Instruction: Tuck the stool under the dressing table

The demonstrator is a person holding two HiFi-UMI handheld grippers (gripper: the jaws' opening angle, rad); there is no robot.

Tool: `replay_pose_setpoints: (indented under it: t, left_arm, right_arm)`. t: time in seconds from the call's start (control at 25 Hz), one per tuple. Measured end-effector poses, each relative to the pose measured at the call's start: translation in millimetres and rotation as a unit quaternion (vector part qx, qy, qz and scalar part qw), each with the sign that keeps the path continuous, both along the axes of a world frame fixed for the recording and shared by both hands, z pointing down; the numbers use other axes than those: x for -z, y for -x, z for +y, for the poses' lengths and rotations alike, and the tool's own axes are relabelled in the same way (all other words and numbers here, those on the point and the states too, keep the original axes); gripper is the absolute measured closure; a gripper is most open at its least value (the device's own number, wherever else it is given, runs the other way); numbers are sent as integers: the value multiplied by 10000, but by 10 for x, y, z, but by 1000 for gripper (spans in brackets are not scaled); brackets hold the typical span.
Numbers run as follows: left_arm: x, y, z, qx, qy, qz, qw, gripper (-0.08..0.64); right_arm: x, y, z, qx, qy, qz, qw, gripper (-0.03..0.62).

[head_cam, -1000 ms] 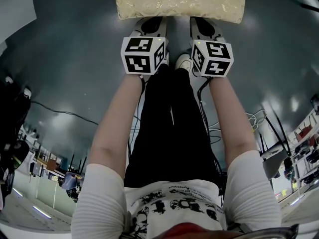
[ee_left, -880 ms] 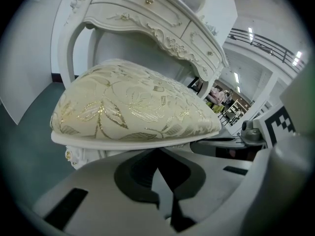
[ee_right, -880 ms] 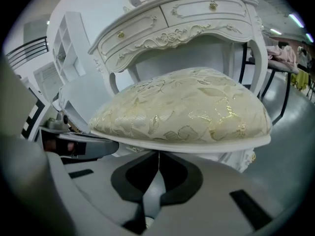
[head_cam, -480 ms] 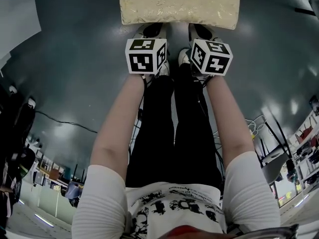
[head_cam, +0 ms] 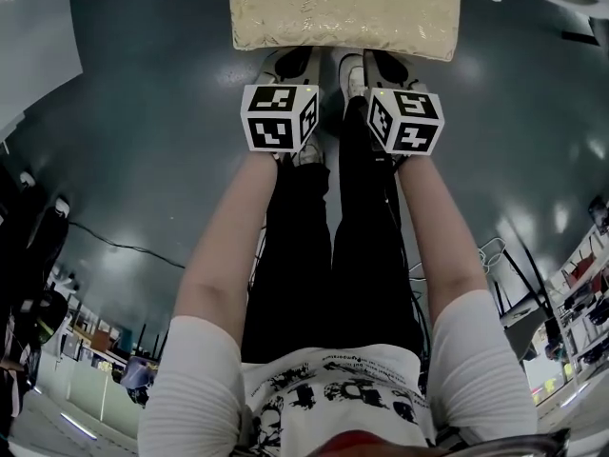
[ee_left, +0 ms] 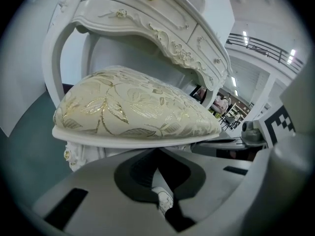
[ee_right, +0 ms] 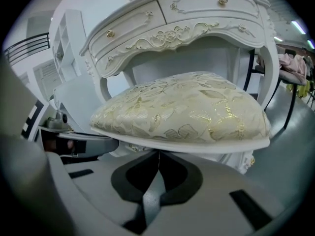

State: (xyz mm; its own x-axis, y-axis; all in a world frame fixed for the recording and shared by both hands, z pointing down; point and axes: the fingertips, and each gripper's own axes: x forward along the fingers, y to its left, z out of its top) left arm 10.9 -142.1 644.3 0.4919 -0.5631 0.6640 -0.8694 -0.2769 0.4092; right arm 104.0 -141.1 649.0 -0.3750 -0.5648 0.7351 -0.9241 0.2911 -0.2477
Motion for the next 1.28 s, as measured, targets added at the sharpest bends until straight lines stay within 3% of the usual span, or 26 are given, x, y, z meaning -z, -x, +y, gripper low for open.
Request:
replay_pose_setpoints:
  t: [0.72,1.28]
  left_arm:
    - [58,-65,-935,229,-769,-49,9968,543]
    - [46,-18,-1610,524,-1442,-231,9879,543]
  right_arm:
    - [25,-74,-972,283,-517,-191,9981,574]
    - [7,-38,-1642,397,-1156,-287,9921,575]
